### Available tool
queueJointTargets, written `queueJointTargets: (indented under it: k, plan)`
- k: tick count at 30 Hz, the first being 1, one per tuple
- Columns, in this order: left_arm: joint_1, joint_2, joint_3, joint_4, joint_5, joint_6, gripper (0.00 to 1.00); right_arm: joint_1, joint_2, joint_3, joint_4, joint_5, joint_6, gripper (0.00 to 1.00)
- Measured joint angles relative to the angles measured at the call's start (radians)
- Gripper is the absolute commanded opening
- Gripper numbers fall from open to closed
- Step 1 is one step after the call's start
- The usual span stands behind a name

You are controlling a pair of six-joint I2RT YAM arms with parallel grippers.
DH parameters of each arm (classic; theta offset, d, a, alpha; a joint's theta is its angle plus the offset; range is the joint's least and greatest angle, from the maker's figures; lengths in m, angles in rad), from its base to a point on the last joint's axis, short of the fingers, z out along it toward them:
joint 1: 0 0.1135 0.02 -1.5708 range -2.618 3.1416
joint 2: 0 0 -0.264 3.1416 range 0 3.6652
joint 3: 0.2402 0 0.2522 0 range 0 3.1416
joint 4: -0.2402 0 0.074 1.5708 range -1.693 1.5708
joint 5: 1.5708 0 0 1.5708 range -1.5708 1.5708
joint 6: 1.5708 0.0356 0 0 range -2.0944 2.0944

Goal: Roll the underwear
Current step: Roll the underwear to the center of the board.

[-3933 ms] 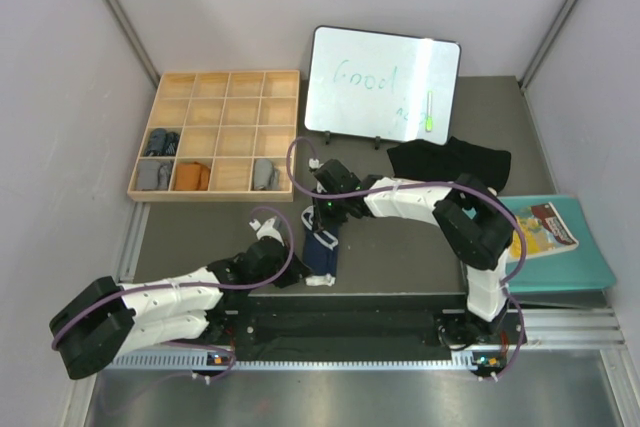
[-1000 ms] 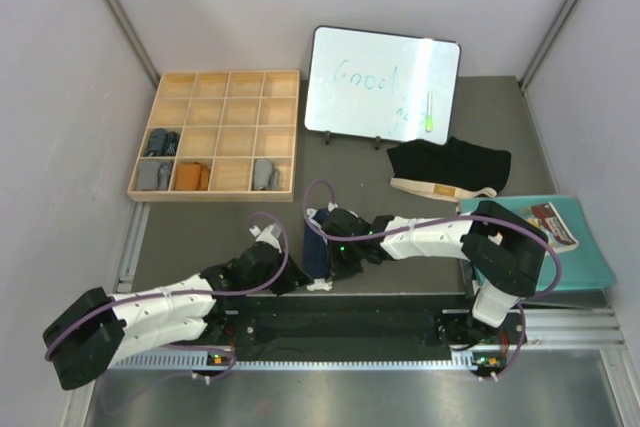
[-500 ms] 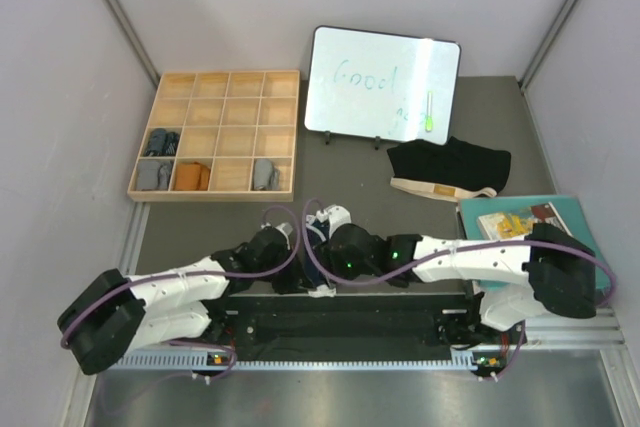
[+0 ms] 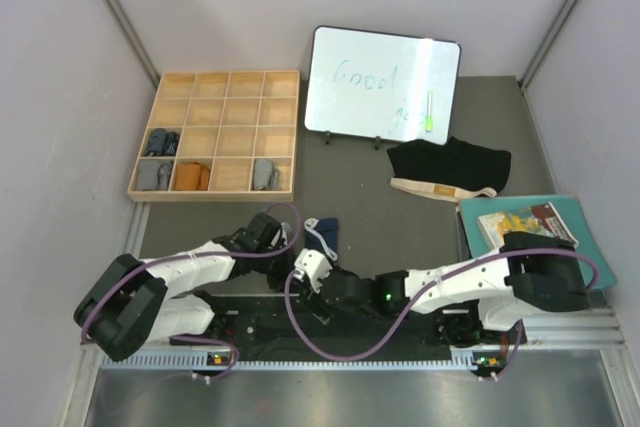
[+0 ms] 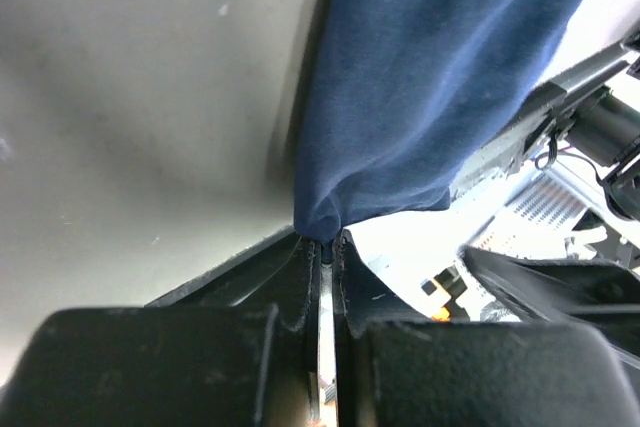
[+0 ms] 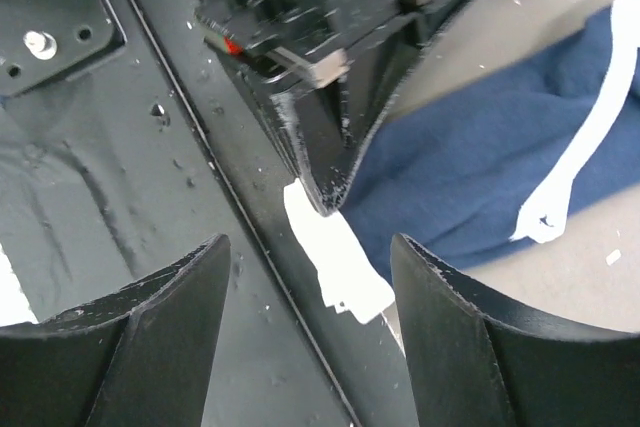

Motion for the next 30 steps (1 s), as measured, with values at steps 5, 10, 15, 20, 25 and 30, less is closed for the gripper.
queueJointTargets:
  k: [5, 10, 15, 20, 25, 30]
  plan:
    - [0.033, 0.017, 0.022, -0.028, 0.035, 0.037, 0.00, 0.015, 0.087, 0.017, 0.014, 0.014, -0.054, 0.65]
    - [0.063, 0.035, 0.024, -0.048, 0.061, 0.069, 0.00, 0.040, 0.161, 0.064, -0.017, 0.045, -0.084, 0.64]
    - [0.077, 0.038, 0.031, -0.066, 0.079, 0.094, 0.00, 0.043, 0.205, 0.099, -0.048, 0.105, -0.085, 0.60]
    - [0.095, 0.043, 0.037, -0.080, 0.092, 0.108, 0.00, 0.044, 0.256, 0.122, -0.078, 0.159, -0.086, 0.53]
    - [0.104, 0.044, 0.047, -0.091, 0.104, 0.123, 0.00, 0.050, 0.279, 0.132, -0.089, 0.230, -0.085, 0.20]
    - [0.109, 0.044, 0.047, -0.090, 0.121, 0.124, 0.03, 0.064, 0.279, 0.135, -0.092, 0.243, -0.082, 0.04]
